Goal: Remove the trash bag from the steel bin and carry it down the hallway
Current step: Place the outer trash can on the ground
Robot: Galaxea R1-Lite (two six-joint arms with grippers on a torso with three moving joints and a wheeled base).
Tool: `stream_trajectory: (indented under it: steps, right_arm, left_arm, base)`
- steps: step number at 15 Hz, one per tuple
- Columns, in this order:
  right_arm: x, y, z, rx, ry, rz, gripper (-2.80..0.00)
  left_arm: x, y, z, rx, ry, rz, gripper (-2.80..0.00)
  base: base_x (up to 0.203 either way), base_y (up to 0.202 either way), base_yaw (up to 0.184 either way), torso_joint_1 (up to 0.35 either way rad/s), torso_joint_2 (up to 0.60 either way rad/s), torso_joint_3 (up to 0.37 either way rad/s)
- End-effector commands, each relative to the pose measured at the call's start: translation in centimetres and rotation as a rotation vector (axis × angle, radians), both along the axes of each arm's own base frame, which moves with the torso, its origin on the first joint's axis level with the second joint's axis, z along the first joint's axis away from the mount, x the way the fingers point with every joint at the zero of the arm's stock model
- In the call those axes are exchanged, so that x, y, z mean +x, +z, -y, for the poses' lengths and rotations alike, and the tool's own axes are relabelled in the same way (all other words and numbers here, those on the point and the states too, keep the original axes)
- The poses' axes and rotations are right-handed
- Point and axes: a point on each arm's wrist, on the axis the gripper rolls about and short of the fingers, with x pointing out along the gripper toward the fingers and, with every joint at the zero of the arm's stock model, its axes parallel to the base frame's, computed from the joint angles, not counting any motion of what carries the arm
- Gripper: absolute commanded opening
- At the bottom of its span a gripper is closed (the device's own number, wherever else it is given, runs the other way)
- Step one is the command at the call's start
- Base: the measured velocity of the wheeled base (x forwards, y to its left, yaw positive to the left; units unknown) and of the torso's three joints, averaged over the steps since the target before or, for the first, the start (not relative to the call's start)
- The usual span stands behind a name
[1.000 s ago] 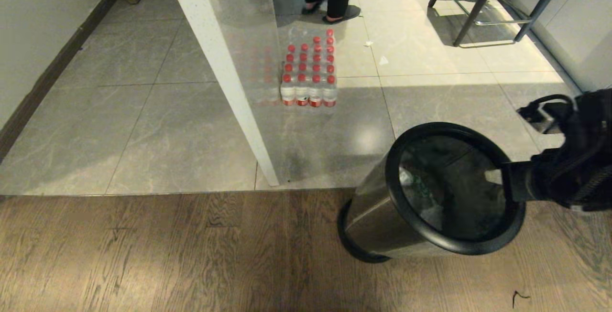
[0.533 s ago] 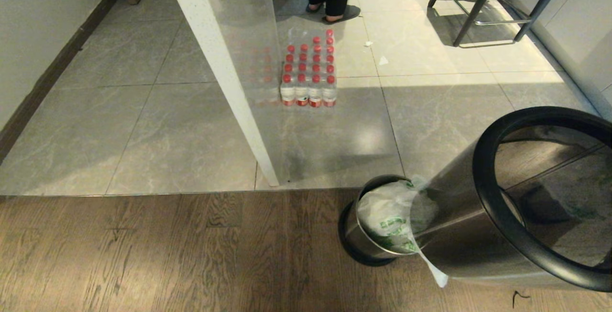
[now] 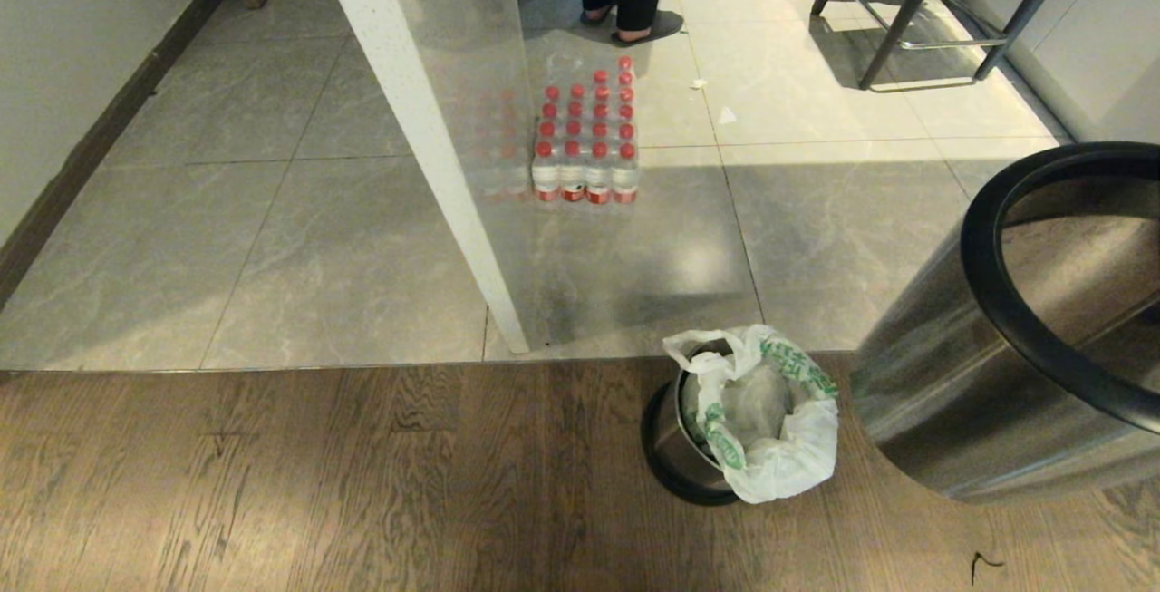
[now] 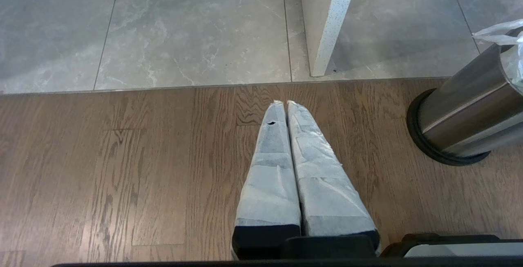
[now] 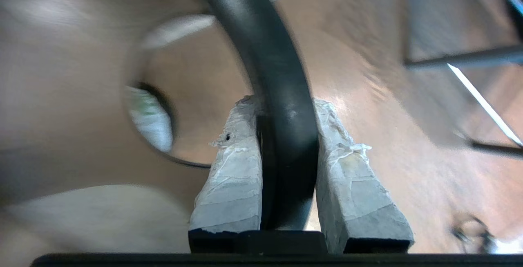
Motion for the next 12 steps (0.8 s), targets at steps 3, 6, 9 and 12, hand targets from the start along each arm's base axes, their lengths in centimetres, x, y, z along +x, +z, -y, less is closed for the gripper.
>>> stream_trajectory:
  steps: [3,6,9,12]
  right_arm:
    - [1.9,-4.3,0.5,-0.031,-0.07,-0.109,-2.8]
    - [5.1,-10.6,1.1,-0.024,-0.091,-0.164,-2.8]
    - [9.8,-16.6,2.6,0.029,-0.116,-0.22,-2.8]
    - [13.7,-20.2,5.3,0.066,-0.192,-0.19,-2.8]
  left_arm:
    - [0.0,0.0,0.0,0.0,0.0,0.0,-2.8]
    - [0.0,0.0,0.0,0.0,0.0,0.0,-2.8]
    - [0.0,0.0,0.0,0.001,0.0,0.0,-2.8]
    - [0.0,0.0,0.0,0.0,0.0,0.0,-2.8]
  base:
    - [0.0,0.0,0.0,0.0,0.0,0.0]
    - [0.0,0.0,0.0,0.0,0.0,0.0]
    - [0.0,0.0,0.0,0.0,0.0,0.0]
    - [0.0,0.0,0.0,0.0,0.0,0.0]
